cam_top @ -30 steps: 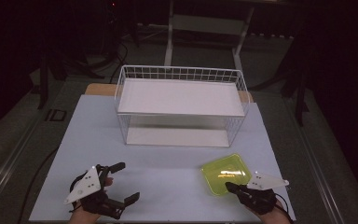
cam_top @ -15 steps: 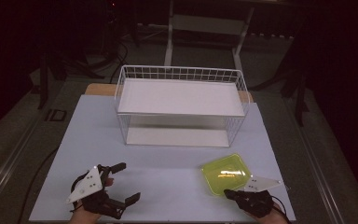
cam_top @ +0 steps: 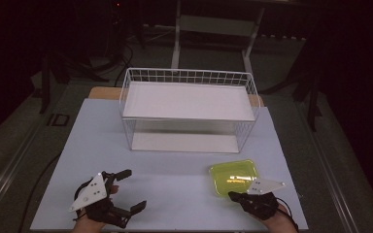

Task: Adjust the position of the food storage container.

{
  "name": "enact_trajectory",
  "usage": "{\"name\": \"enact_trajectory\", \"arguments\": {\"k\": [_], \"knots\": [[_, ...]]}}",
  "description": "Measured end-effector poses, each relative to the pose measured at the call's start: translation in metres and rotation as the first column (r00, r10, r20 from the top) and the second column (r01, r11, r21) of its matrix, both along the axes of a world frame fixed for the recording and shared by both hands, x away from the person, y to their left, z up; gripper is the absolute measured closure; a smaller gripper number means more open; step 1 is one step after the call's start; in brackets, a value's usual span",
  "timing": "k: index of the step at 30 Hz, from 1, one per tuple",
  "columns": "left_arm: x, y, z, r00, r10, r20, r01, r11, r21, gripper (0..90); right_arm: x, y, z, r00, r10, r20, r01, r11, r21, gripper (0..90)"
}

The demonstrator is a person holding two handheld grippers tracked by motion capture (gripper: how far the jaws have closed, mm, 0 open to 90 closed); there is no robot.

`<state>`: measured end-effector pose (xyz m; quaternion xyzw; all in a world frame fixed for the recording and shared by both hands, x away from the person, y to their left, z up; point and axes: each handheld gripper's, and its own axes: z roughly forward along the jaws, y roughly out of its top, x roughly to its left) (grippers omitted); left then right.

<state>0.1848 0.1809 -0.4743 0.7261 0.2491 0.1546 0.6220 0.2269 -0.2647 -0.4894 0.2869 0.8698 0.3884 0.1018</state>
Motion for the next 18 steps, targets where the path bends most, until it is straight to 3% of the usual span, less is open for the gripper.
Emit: {"name": "enact_trajectory", "arguments": {"k": [13, 18], "knots": [[-0.001, -0.001, -0.001, 1.0, -0.007, -0.003, 0.007, 1.0, -0.001, 0.0, 0.017, 0.007, -0.001, 1.0, 0.0, -0.003, 0.0, 1.0, 0.005, 90.0], [0.0, -0.001, -0.001, 0.9999, -0.01, -0.01, 0.01, 0.9999, 0.005, 0.0, 0.017, -0.003, 0.006, 0.9997, -0.015, 0.017, 0.015, 0.9995, 0.028, 90.0]]}}
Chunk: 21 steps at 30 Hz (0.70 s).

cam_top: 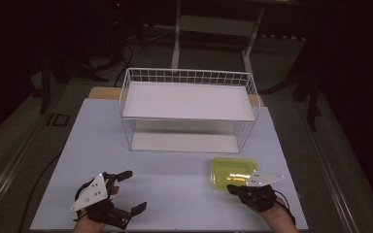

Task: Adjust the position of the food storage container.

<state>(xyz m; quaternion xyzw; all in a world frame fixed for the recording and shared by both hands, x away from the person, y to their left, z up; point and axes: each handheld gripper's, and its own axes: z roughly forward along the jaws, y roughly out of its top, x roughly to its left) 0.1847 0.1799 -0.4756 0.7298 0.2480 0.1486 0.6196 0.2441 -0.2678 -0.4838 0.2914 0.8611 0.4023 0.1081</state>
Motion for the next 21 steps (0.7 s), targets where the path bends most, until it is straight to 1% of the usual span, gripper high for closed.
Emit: {"name": "enact_trajectory", "arguments": {"k": [2, 5, 7, 10, 14, 18, 21], "knots": [[0.0, 0.0, 0.0, 1.0, -0.001, -0.003, 0.001, 1.0, -0.003, 0.0, 0.003, -0.01, 0.004, 0.9996, -0.027, 0.003, 0.027, 0.9996, 0.012, 90.0], [0.001, 0.0, -0.001, 1.0, -0.004, -0.007, 0.004, 1.0, -0.002, 0.0, 0.007, -0.026, 0.008, 0.9975, -0.069, 0.011, 0.069, 0.9976, 0.009, 90.0], [0.001, -0.001, -0.001, 0.9999, -0.005, -0.009, 0.005, 1.0, 0.002, 0.0, 0.01, -0.037, 0.009, 0.9947, -0.1, 0.024, 0.1, 0.995, -0.009, 90.0], [0.002, -0.001, -0.002, 0.9999, -0.006, -0.014, 0.007, 1.0, 0.003, 0.0, 0.014, -0.05, 0.009, 0.9904, -0.135, 0.032, 0.135, 0.9905, -0.025, 90.0], [0.002, -0.002, -0.002, 0.9999, -0.007, -0.015, 0.007, 1.0, 0.004, 0.0, 0.019, -0.065, 0.007, 0.9824, -0.181, 0.047, 0.182, 0.9828, -0.03, 90.0], [0.003, -0.002, -0.003, 0.9998, -0.005, -0.019, 0.005, 1.0, 0.003, 0.0, 0.026, -0.08, 0.004, 0.9718, -0.229, 0.055, 0.232, 0.9717, -0.046, 90.0], [0.003, -0.002, -0.003, 0.9998, -0.007, -0.021, 0.007, 1.0, 0.003, 0.0, 0.031, -0.088, 0.002, 0.9652, -0.253, 0.065, 0.257, 0.9647, -0.057, 90.0]]}}
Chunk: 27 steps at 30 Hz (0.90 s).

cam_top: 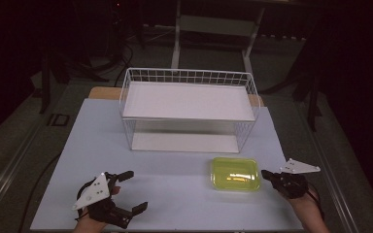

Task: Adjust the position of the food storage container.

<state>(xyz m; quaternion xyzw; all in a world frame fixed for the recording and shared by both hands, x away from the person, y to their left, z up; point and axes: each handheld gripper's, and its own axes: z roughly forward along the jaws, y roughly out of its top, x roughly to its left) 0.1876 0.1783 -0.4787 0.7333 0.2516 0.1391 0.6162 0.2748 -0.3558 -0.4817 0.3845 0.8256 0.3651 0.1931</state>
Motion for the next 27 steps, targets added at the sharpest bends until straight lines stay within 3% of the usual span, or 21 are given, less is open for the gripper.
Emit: {"name": "enact_trajectory", "arguments": {"k": [8, 27], "knots": [[0.0, 0.0, -0.001, 1.0, -0.003, -0.003, 0.003, 1.0, 0.0, 0.0, 0.005, -0.006, -0.007, 0.9996, -0.027, -0.006, 0.027, 0.9996, -0.01, 90.0], [0.0, -0.001, -0.001, 0.9998, -0.014, -0.012, 0.014, 0.9999, -0.006, 0.0, 0.01, 0.02, -0.011, 0.9992, 0.038, -0.012, -0.038, 0.9993, -0.004, 90.0]]}}
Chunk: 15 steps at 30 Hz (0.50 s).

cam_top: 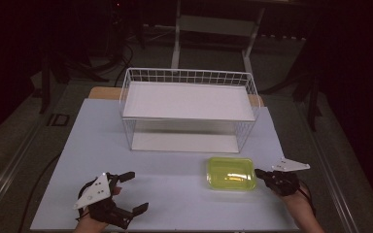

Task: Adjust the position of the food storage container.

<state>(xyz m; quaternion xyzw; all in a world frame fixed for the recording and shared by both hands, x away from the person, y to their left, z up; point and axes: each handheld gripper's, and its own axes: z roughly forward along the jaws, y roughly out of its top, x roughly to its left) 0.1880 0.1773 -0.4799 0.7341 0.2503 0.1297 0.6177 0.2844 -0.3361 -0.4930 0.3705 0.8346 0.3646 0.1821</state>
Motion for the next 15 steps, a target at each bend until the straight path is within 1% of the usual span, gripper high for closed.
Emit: {"name": "enact_trajectory", "arguments": {"k": [6, 8, 15], "knots": [[0.0, 0.001, 0.0, 1.0, 0.001, -0.002, -0.001, 1.0, -0.001, 0.0, 0.003, 0.011, 0.0, 0.9996, 0.03, 0.001, -0.03, 0.9995, -0.006, 90.0], [0.0, 0.0, 0.0, 1.0, -0.001, -0.002, 0.001, 1.0, -0.001, 0.0, 0.004, 0.017, 0.0, 0.9989, 0.046, 0.008, -0.046, 0.9989, -0.012, 90.0], [0.0, 0.0, 0.0, 1.0, -0.001, -0.009, 0.001, 1.0, -0.002, 0.0, 0.009, 0.034, 0.0, 0.9964, 0.085, 0.006, -0.085, 0.9963, -0.015, 90.0]]}}
